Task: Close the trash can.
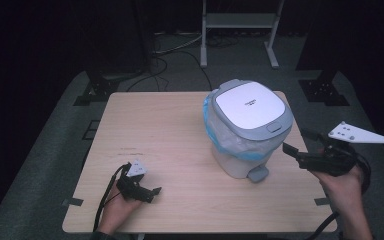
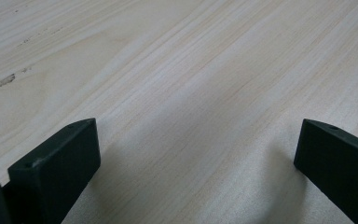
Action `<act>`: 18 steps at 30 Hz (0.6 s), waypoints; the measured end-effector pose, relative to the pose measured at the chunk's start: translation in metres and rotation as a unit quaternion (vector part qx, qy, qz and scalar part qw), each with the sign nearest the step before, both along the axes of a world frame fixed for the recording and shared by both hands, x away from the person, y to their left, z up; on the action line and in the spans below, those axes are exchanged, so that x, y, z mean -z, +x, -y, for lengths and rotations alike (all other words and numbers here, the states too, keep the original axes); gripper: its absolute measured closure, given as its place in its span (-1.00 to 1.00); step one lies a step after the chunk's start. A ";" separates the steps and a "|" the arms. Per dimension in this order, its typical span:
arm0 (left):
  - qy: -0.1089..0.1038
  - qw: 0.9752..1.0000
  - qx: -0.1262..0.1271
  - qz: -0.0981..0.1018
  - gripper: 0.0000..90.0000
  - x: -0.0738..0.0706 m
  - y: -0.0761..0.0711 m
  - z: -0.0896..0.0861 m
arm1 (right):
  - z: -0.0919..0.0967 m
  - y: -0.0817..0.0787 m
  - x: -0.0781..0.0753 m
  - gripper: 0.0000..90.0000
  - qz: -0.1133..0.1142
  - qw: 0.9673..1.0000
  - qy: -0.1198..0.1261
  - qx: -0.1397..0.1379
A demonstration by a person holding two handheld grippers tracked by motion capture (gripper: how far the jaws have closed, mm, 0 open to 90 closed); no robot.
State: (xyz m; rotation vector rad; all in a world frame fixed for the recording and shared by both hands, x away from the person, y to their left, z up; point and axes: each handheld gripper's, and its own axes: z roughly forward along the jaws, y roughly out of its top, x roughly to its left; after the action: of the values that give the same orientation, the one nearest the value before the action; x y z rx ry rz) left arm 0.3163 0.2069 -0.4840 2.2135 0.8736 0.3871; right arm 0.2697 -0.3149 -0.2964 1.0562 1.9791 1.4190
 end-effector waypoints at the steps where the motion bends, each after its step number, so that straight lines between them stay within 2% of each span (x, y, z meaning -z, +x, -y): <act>1: 0.000 1.000 0.000 0.000 -1.00 0.000 0.000 0.000 | 0.002 -0.003 0.002 -0.62 0.000 1.000 0.001 0.001; 7: 0.001 1.000 -0.001 -0.001 -1.00 0.000 0.000 0.000 | 0.006 -0.010 0.023 -0.64 -0.017 1.000 -0.002 0.004; 18: 0.001 1.000 -0.001 -0.001 -1.00 0.000 0.000 0.000 | 0.011 -0.012 0.057 -0.69 -0.042 0.999 -0.008 0.009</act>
State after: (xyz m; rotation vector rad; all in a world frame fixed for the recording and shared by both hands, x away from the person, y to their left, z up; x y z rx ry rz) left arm 0.3160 0.2070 -0.4838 2.2155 0.8761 0.3864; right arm 0.2573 -0.3258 -0.3533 1.1426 2.0307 1.3675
